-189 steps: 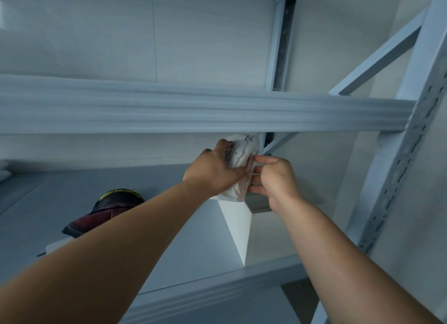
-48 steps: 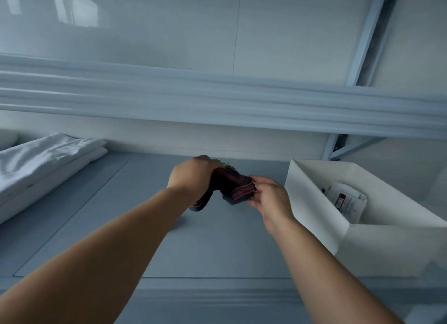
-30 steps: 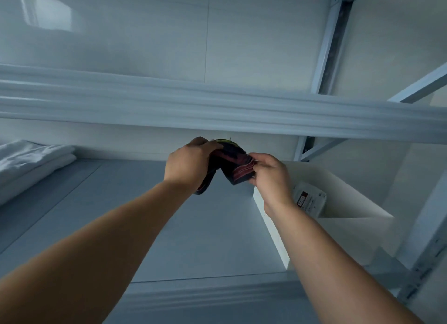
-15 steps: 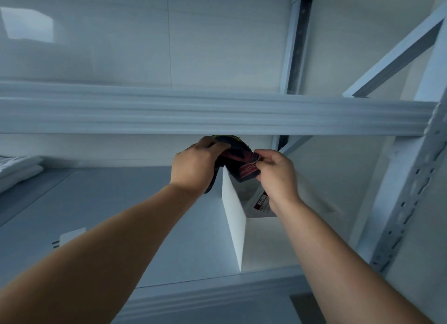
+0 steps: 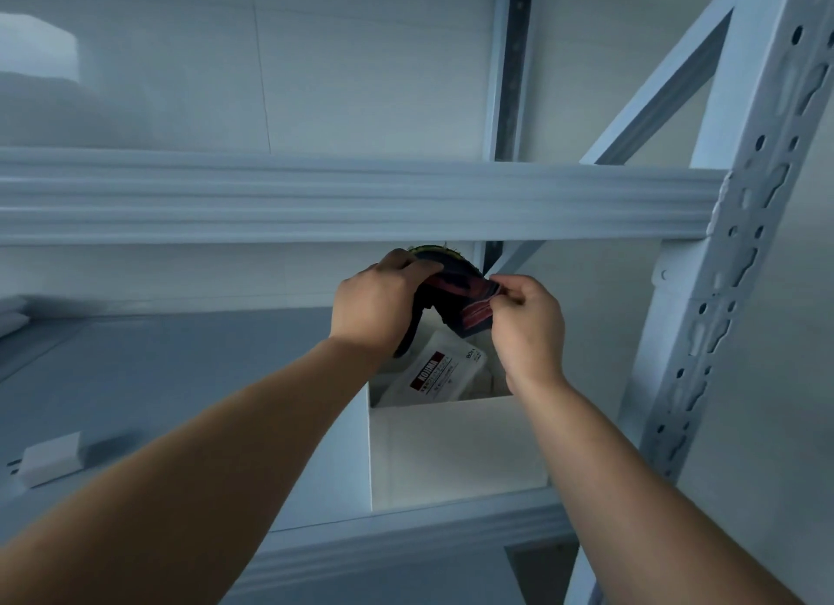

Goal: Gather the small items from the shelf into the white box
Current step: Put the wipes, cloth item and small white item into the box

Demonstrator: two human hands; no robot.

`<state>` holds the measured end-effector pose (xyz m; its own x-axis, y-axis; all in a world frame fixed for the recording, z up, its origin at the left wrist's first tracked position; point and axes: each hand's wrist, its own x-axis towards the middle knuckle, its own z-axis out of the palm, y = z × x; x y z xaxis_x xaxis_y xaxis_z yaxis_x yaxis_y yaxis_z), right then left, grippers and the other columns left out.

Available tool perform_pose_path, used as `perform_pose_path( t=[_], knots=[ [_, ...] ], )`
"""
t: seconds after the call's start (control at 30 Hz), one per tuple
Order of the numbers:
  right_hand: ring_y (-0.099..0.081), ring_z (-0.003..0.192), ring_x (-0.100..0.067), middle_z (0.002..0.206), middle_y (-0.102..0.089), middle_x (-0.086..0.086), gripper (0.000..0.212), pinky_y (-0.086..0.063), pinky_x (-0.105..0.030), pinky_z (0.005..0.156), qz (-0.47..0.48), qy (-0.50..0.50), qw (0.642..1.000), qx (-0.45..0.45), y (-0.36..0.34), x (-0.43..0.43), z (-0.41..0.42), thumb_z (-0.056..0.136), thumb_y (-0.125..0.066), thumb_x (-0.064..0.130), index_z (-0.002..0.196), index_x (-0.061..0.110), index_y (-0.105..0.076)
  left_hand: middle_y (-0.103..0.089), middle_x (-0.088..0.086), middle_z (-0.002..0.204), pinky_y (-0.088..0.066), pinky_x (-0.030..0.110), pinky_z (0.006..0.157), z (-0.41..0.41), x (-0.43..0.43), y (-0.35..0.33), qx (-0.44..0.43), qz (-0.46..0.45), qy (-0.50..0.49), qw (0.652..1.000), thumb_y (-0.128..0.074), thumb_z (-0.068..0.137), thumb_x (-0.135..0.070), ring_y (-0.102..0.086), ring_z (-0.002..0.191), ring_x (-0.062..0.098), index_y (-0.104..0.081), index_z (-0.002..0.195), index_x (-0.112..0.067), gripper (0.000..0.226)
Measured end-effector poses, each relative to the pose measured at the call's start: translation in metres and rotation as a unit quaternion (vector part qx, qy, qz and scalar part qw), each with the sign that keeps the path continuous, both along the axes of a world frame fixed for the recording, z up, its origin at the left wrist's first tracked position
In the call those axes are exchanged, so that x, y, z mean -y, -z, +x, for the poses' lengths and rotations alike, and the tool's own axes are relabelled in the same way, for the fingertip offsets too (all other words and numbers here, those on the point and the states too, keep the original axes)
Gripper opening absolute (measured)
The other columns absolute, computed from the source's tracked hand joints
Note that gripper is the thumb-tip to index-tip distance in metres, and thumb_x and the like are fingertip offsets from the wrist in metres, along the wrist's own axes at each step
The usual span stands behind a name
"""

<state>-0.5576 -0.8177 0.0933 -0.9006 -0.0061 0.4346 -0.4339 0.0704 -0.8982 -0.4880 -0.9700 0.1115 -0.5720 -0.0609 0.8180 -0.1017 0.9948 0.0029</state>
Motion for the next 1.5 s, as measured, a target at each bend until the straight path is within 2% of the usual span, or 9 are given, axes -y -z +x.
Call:
perform_pose_path(
  t=[0.3,0.37,0.43,0.5,0.87,1.0,1.17,1.27,1.5],
  knots=[
    [-0.065,0.079,-0.009,0.077,-0.068,0.016,0.032,-0.05,-0.026,0.065,0.082,-0.068,0.992,0.067,0.011,-0.002,-0.024,0.081,-0.052,0.007,0.087,0.03,-0.073,-0.062,-0.006,0.113,-0.039,0.028,0.06,-0.024,0.011,0.017,0.119,-0.01,-0.02,0.993,-0.052,0.089,-0.016,-0.064,0.09,0.025,-0.059,0.127,-0.043,0.047],
    [-0.069,0.088,-0.026,0.085,-0.073,-0.006,0.032,-0.049,-0.03,0.063,0.123,-0.104,0.982,0.099,0.013,0.004,-0.03,0.079,-0.052,0.005,0.097,0.014,-0.076,-0.059,-0.008,0.112,-0.041,0.029,0.064,-0.025,0.015,0.019,0.187,-0.018,-0.043,0.981,-0.047,0.091,-0.019,-0.062,0.096,0.022,-0.056,0.127,-0.049,0.048],
    [-0.059,0.113,-0.043,0.117,-0.065,-0.027,0.038,-0.056,-0.051,0.085,0.144,-0.117,0.975,0.12,0.015,0.009,-0.032,0.079,-0.051,0.0,0.114,-0.005,-0.065,-0.059,-0.008,0.11,-0.042,0.03,0.067,-0.027,0.016,0.018,0.246,-0.011,-0.063,0.967,-0.044,0.092,-0.025,-0.061,0.098,0.021,-0.058,0.123,-0.051,0.043],
    [-0.052,0.123,-0.044,0.13,-0.057,-0.028,0.041,-0.044,-0.062,0.102,0.165,-0.117,0.971,0.131,0.017,0.013,-0.032,0.081,-0.052,-0.003,0.122,-0.008,-0.057,-0.059,-0.007,0.108,-0.045,0.031,0.07,-0.029,0.014,0.019,0.288,-0.017,-0.082,0.954,-0.042,0.092,-0.028,-0.061,0.099,0.023,-0.063,0.117,-0.048,0.038],
    [-0.061,0.115,-0.036,0.123,-0.066,-0.019,0.033,-0.05,-0.052,0.101,0.221,-0.109,0.964,0.103,0.02,0.016,-0.039,0.084,-0.056,0.008,0.114,0.0,-0.066,-0.064,-0.003,0.122,-0.051,0.035,0.084,-0.031,0.016,0.025,0.391,0.032,-0.026,0.92,-0.048,0.094,-0.028,-0.06,0.108,0.023,-0.058,0.127,-0.046,0.039],
    [-0.057,0.098,-0.01,0.127,-0.067,0.006,0.04,-0.043,-0.022,0.075,0.223,-0.099,0.969,0.045,0.016,0.016,-0.031,0.088,-0.05,0.013,0.12,0.027,-0.069,-0.062,-0.001,0.121,-0.049,0.036,0.081,-0.02,0.024,0.021,0.361,0.058,-0.009,0.931,-0.049,0.093,-0.038,-0.058,0.108,0.022,-0.052,0.132,-0.039,0.039],
    [-0.063,0.096,-0.01,0.125,-0.068,0.01,0.036,-0.049,-0.024,0.079,0.213,-0.082,0.973,-0.026,0.0,0.03,-0.005,0.087,-0.047,0.013,0.107,0.031,-0.072,-0.062,-0.006,0.125,-0.049,0.038,0.09,0.01,0.047,0.013,0.327,0.073,-0.019,0.942,-0.043,0.097,-0.045,-0.055,0.116,0.021,-0.051,0.133,-0.042,0.037],
    [-0.058,0.076,0.005,0.124,-0.067,0.013,0.034,-0.04,-0.003,0.062,0.222,-0.096,0.968,-0.062,-0.008,0.046,0.011,0.09,-0.047,0.014,0.108,0.03,-0.072,-0.059,-0.006,0.131,-0.047,0.037,0.092,0.033,0.064,0.01,0.31,0.081,-0.042,0.946,-0.039,0.099,-0.049,-0.054,0.12,0.021,-0.051,0.134,-0.043,0.037],
    [-0.064,0.108,-0.009,0.115,-0.071,0.009,0.03,-0.044,-0.021,0.078,0.219,-0.137,0.961,-0.1,-0.014,0.103,0.058,0.089,-0.051,0.014,0.105,0.027,-0.073,-0.051,-0.006,0.139,-0.044,0.039,0.097,0.094,0.129,0.011,0.315,0.11,-0.119,0.935,-0.04,0.098,-0.051,-0.048,0.126,0.021,-0.047,0.137,-0.039,0.041]
  ],
)
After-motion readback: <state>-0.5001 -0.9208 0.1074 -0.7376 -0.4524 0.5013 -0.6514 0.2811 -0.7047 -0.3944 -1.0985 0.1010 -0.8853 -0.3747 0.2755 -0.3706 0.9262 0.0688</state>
